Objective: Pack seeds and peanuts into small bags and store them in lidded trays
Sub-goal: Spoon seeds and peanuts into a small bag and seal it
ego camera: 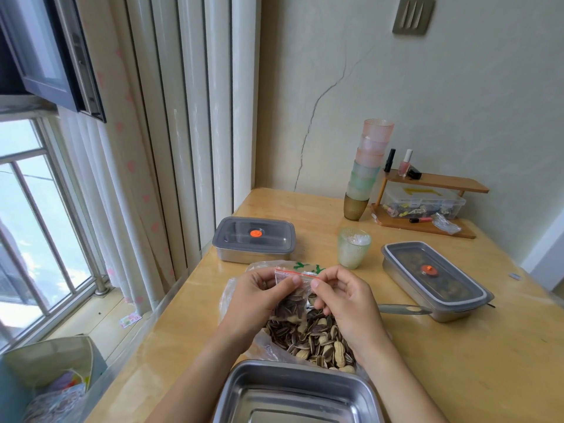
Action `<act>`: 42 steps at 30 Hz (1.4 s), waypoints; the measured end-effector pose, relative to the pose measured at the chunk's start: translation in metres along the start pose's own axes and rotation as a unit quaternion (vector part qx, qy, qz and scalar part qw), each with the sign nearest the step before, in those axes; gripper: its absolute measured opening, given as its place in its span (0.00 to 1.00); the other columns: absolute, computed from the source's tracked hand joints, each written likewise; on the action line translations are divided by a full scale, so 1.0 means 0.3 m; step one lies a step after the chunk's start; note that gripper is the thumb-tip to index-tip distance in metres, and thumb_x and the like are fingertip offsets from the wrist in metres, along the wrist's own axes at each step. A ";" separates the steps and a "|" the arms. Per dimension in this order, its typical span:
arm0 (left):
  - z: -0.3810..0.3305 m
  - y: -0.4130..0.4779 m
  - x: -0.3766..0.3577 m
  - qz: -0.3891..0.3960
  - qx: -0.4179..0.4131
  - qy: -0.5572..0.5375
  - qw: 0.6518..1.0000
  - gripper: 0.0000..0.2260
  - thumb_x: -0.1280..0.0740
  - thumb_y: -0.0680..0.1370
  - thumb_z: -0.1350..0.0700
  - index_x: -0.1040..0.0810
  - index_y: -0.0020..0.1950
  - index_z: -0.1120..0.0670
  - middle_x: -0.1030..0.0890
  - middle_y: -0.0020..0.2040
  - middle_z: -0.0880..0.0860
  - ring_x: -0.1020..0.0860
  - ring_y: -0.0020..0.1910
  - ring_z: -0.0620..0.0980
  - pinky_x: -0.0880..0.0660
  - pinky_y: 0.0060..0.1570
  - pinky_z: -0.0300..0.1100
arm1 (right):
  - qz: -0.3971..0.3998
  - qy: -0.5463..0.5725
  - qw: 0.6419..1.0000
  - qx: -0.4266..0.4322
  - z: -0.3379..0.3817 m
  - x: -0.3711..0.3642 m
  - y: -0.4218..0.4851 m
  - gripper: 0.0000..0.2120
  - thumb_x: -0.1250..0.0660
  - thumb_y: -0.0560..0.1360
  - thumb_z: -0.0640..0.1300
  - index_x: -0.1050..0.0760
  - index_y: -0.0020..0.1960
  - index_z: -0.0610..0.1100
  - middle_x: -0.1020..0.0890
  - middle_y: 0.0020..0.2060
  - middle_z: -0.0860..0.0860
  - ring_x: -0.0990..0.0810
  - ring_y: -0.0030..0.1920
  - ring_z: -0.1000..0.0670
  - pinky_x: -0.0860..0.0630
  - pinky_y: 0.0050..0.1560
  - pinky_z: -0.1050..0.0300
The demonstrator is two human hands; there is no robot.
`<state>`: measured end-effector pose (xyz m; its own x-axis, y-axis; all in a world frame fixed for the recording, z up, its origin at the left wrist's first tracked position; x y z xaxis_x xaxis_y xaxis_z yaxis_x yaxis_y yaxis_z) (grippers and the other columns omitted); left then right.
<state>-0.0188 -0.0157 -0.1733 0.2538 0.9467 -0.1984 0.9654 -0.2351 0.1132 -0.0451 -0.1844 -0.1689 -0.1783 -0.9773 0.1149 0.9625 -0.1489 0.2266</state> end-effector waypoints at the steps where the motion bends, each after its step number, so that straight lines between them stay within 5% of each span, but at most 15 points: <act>1: 0.000 0.000 0.000 -0.001 0.000 0.002 1.000 0.06 0.28 0.79 0.60 0.13 0.52 0.61 0.12 0.47 0.59 0.14 0.45 0.53 0.17 0.49 0.45 | 0.001 -0.001 1.000 0.000 0.000 -0.001 0.000 0.03 0.29 0.79 0.36 0.21 0.46 0.38 0.19 0.32 0.50 0.21 0.33 0.54 0.26 0.35 0.60; 7: 0.006 0.000 0.001 0.001 0.000 0.010 1.000 0.06 0.28 0.79 0.59 0.13 0.53 0.59 0.12 0.47 0.59 0.14 0.46 0.55 0.18 0.52 0.53 | 0.002 -0.002 1.000 0.002 -0.003 -0.005 -0.001 0.04 0.30 0.79 0.34 0.22 0.46 0.38 0.20 0.32 0.50 0.21 0.34 0.53 0.27 0.35 0.60; 14: 0.007 0.000 0.002 0.014 -0.012 0.017 1.000 0.06 0.28 0.79 0.59 0.13 0.53 0.58 0.12 0.48 0.59 0.15 0.45 0.52 0.18 0.46 0.46 | 0.038 0.009 0.999 -0.020 0.003 -0.003 -0.008 0.04 0.33 0.81 0.36 0.21 0.48 0.37 0.20 0.32 0.50 0.23 0.33 0.57 0.27 0.35 0.64; 25: 0.017 0.010 0.000 0.042 -0.027 0.017 0.999 0.07 0.28 0.79 0.61 0.14 0.56 0.60 0.13 0.51 0.59 0.15 0.49 0.54 0.18 0.52 0.45 | 0.020 0.009 1.000 0.000 -0.010 -0.009 -0.002 0.04 0.30 0.79 0.34 0.21 0.45 0.39 0.19 0.31 0.52 0.22 0.33 0.54 0.26 0.34 0.64; 42: 0.024 0.012 0.007 0.041 -0.033 0.032 0.998 0.06 0.28 0.79 0.60 0.14 0.54 0.59 0.13 0.49 0.61 0.15 0.47 0.57 0.18 0.49 0.52 | 0.025 -0.027 0.999 0.021 -0.017 -0.010 -0.006 0.06 0.30 0.79 0.36 0.21 0.44 0.43 0.19 0.33 0.53 0.21 0.37 0.54 0.27 0.38 0.63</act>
<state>-0.0145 -0.0162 -0.1802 0.3262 0.9372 -0.1234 0.9345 -0.3001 0.1916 -0.0453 -0.1820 -0.1747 -0.1424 -0.9737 0.1781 0.9614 -0.0933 0.2588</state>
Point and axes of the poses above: each hand's wrist, its own y-axis towards the middle knuckle, its own x-axis out of the back of the hand, z = x × y, the point moved 2 cm from there along y, towards the middle knuckle
